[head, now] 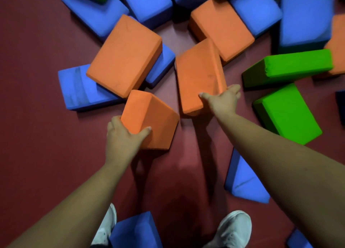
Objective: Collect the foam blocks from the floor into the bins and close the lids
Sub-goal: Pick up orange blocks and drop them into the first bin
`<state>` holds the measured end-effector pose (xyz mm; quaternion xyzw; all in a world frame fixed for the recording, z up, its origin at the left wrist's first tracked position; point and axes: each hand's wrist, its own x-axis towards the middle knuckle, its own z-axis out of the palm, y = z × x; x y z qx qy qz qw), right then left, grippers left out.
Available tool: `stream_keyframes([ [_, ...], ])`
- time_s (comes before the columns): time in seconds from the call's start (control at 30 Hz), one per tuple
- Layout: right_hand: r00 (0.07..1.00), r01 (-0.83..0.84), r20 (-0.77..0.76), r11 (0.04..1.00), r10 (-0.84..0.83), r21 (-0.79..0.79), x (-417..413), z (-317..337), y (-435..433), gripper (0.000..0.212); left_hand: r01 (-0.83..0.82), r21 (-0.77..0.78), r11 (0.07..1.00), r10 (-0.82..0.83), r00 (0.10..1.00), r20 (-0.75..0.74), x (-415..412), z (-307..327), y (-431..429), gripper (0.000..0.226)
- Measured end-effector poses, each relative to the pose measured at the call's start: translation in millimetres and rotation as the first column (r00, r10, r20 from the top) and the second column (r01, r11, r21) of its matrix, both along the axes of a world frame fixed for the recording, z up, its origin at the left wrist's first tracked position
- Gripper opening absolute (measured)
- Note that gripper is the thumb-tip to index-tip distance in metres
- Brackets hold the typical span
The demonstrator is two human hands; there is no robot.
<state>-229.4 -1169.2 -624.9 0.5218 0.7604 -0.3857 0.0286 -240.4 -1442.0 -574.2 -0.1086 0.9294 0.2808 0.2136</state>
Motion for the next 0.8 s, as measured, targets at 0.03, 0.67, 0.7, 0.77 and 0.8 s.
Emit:
stream_keyframes([
  [0.03, 0.999, -0.023, -0.02, 0.998, 0.024, 0.056, -2, 23, -2, 0.091, -0.02, -0.018, 1.0, 0.02, 1.0, -0.002, -4, 13, 0, 0.08],
  [0.67, 0.904, -0.096, -0.362, 0.933, 0.228, 0.347, -34, 712, -149, 0.095, 0.027, 0.133, 0.991, 0.041, 0.876, -0.481, -133, 645, -75, 0.081],
  [0.7, 0.892, -0.093, -0.383, 0.927, 0.24, 0.364, -29, 737, -159, 0.096, 0.014, 0.141, 0.99, 0.058, 0.865, -0.498, -128, 671, -87, 0.081],
  [0.77, 0.863, -0.105, -0.419, 0.912, 0.281, 0.397, -21, 780, -176, 0.096, -0.007, 0.154, 0.988, 0.09, 0.839, -0.537, -116, 715, -112, 0.082],
  [0.8, 0.85, -0.115, -0.431, 0.906, 0.302, 0.408, -18, 798, -183, 0.096, -0.021, 0.158, 0.987, 0.106, 0.824, -0.556, -109, 735, -124, 0.082],
])
